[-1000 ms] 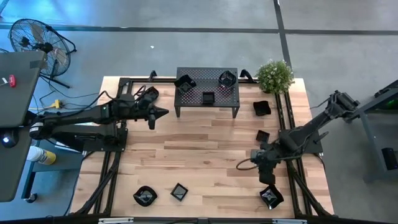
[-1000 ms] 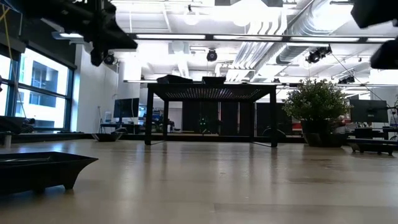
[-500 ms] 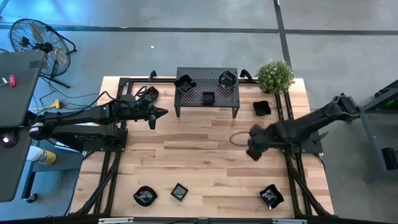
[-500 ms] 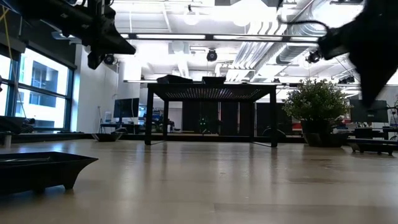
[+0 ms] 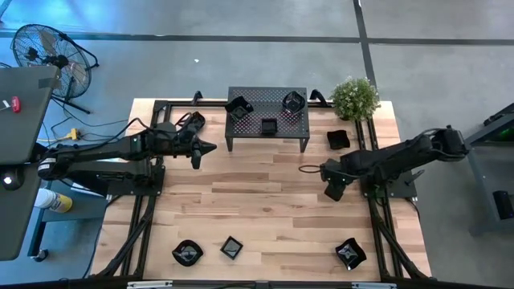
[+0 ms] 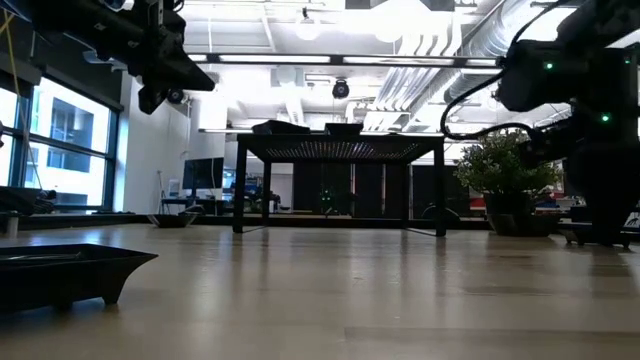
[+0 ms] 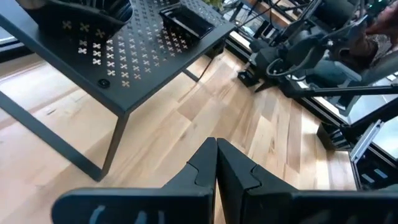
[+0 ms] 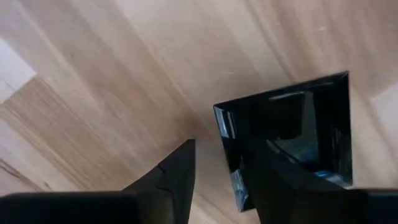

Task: Pick & Place Mini shaped plates
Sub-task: Stack the black square plate on top of the black square plate on the shelf

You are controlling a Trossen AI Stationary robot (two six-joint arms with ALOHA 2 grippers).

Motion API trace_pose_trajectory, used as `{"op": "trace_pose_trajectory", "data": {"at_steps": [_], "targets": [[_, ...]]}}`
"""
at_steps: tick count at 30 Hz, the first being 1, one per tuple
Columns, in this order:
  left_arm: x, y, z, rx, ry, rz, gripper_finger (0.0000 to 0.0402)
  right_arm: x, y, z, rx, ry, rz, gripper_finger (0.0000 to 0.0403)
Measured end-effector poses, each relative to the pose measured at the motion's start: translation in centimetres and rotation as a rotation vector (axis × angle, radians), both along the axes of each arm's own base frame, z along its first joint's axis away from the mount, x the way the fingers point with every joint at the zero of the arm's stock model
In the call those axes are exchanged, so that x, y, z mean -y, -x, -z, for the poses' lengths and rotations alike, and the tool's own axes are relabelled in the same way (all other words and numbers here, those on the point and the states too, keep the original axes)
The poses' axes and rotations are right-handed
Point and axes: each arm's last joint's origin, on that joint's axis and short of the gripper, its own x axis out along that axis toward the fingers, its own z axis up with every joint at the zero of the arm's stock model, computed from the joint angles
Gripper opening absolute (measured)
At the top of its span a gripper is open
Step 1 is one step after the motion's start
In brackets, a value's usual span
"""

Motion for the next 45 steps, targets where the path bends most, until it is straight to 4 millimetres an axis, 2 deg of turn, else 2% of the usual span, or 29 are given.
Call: {"op": "trace_pose_trajectory", "data": {"at_steps": [6, 12, 19, 26, 29, 31, 33, 38, 42, 45], "targets": [[0.0, 0.0, 0.1, -0.006, 0.002, 0.000, 0.0001, 0.0, 0.2, 0.3, -0.001, 0.011, -0.019, 0.0082], [0.0, 0.0, 0.1, -0.006, 0.001, -0.005, 0.0001, -0.1, -1.1, -1.1, 0.054, 0.026, -0.096, 0.0008], [0.0, 0.0, 0.1, -0.007, -0.003, -0.016, 0.0001, -0.2, -2.8, -3.6, 0.131, -0.002, -0.155, 0.0016], [0.0, 0.0, 0.1, -0.008, -0.004, -0.019, 0.0001, -1.0, -5.5, -8.7, 0.297, -0.015, -0.225, 0.0004], [0.0, 0.0, 0.1, -0.009, -0.008, -0.017, 0.0001, -1.3, -5.8, -9.8, 0.320, -0.019, -0.208, 0.0002], [-0.1, 0.0, 0.1, -0.010, -0.015, -0.015, 0.0001, -1.3, -5.6, -9.5, 0.302, -0.006, -0.128, 0.0005], [-0.1, 0.0, 0.1, -0.011, -0.019, -0.014, 0.0001, -1.0, -5.1, -8.3, 0.271, -0.021, -0.062, 0.0019], [0.0, 0.0, 0.1, -0.011, -0.019, -0.012, 0.0001, 0.5, -3.3, -4.8, 0.171, -0.096, 0.106, 0.0085], [0.0, 0.0, 0.1, -0.014, -0.018, -0.012, 0.0001, 2.6, -2.5, -4.9, 0.212, -0.137, 0.136, 0.0128], [0.0, 0.0, 0.1, -0.015, -0.019, -0.012, 0.0001, 4.6, -1.7, -5.1, 0.215, -0.145, 0.127, 0.0141]]}}
